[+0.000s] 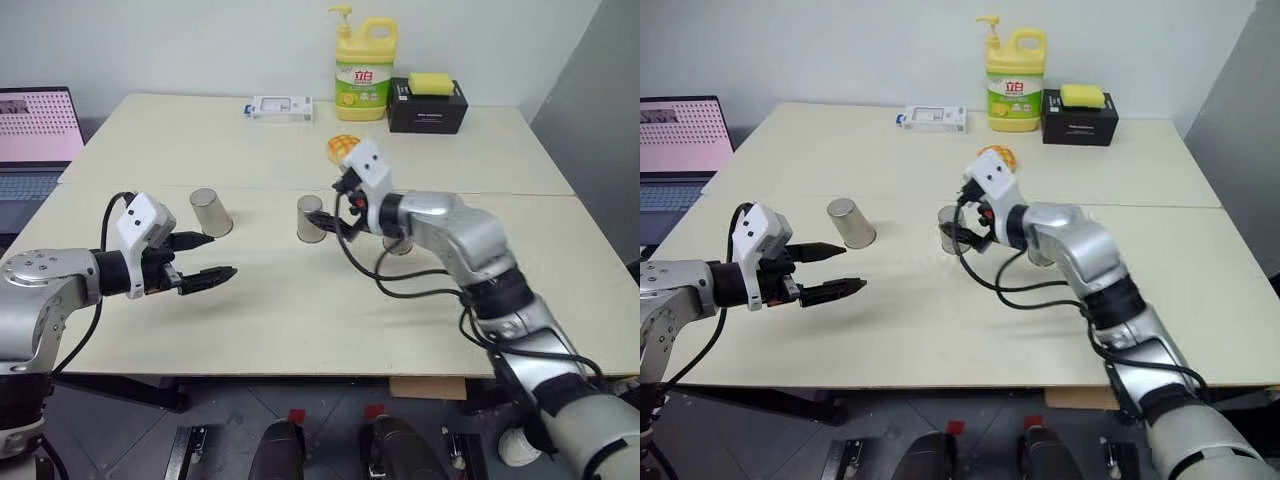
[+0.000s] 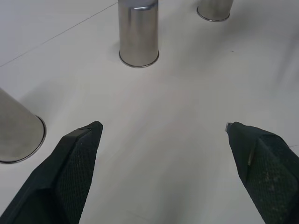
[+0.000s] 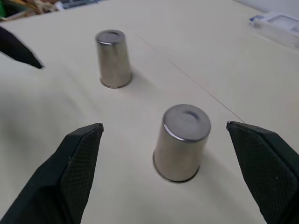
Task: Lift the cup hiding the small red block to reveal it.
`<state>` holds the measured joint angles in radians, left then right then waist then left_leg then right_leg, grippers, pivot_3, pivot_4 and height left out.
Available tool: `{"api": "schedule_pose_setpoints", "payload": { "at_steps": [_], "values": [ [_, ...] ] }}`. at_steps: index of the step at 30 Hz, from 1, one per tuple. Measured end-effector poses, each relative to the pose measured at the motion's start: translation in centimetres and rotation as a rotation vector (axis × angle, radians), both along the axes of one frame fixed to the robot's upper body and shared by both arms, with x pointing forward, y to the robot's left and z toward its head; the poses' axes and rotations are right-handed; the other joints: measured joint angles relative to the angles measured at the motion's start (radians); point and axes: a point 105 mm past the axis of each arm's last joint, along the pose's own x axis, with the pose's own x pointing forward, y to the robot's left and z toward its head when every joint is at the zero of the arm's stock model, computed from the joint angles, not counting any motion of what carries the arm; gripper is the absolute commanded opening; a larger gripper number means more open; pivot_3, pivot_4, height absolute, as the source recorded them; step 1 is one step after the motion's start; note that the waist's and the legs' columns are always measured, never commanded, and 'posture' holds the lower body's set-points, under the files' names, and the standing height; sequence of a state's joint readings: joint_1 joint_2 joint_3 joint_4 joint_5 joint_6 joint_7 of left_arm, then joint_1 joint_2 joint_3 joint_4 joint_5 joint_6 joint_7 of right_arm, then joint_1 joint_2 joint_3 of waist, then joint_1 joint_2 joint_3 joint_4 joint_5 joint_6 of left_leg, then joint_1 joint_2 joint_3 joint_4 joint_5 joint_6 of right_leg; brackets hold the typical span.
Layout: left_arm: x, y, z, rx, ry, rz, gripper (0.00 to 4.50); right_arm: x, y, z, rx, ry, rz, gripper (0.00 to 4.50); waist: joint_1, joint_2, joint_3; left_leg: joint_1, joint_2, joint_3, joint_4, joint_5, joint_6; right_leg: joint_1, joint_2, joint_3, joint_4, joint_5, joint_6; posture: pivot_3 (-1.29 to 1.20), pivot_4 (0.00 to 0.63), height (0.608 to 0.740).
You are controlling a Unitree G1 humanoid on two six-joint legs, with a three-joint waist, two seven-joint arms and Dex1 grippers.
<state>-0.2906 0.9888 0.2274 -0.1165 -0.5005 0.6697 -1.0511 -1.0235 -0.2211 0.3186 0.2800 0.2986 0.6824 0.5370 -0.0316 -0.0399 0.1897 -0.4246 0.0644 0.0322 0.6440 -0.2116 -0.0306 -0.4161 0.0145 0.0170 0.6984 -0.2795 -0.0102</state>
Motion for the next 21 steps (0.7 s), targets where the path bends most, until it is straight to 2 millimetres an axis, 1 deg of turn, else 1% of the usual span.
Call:
{"api": "schedule_pose_setpoints", "payload": {
  "at_steps": [1,5,10,13,18,20,21],
  "values": [
    [0.0,-0.1,0.0,-0.002,0.000,-0.003,4.49,0.6,0.6,-0.5,-0.005,0.011,-0.003,4.50,0.001,0.000,0.000,-0.002,0.000,0.000,0.000,0.000,0.000,-0.001,0.000,-0.001,0.000,0.000,0.000,0.00,0.150,0.740],
    [-0.1,-0.2,0.0,0.000,0.000,-0.008,4.49,2.5,1.8,-1.4,-0.028,0.023,-0.034,4.50,0.000,0.000,0.000,-0.006,0.000,0.000,0.001,0.000,0.000,-0.006,0.000,-0.001,0.001,0.000,0.000,0.00,0.150,0.740],
    [-0.3,-0.5,0.1,0.007,-0.004,-0.018,4.49,4.1,2.3,-2.3,-0.043,0.012,-0.082,4.50,0.000,0.000,0.000,-0.006,0.000,0.000,0.000,0.000,0.000,-0.006,0.000,-0.001,0.001,0.000,-0.001,0.00,0.150,0.740],
    [-0.3,-0.5,-0.1,0.008,0.000,-0.009,4.49,4.4,2.4,-3.5,-0.054,0.032,-0.092,4.50,-0.001,0.000,0.000,-0.006,0.000,0.000,0.000,0.000,0.000,-0.006,0.000,-0.001,0.001,0.000,-0.001,0.00,0.150,0.740],
    [-0.5,-0.5,-0.2,0.011,0.006,-0.010,4.49,4.2,2.8,-5.2,-0.057,0.098,-0.085,4.50,-0.001,0.000,0.000,-0.006,0.001,-0.001,0.000,0.000,0.000,-0.006,0.000,-0.002,0.002,0.001,-0.001,0.00,0.150,0.740],
    [-0.6,-0.6,-0.4,0.013,0.010,-0.012,4.50,4.2,2.8,-5.5,-0.050,0.112,-0.086,4.13,-0.001,0.000,0.000,-0.006,0.001,-0.001,0.000,0.000,0.000,-0.006,0.000,-0.001,0.002,0.001,-0.001,0.00,0.150,0.740],
    [-0.6,-0.6,-0.5,0.014,0.013,-0.013,4.50,4.2,2.8,-5.6,-0.045,0.115,-0.088,4.03,-0.001,0.000,0.000,-0.006,0.001,-0.001,0.000,0.000,0.000,-0.006,0.000,-0.001,0.002,0.001,-0.001,0.00,0.150,0.740]
  ]
}}
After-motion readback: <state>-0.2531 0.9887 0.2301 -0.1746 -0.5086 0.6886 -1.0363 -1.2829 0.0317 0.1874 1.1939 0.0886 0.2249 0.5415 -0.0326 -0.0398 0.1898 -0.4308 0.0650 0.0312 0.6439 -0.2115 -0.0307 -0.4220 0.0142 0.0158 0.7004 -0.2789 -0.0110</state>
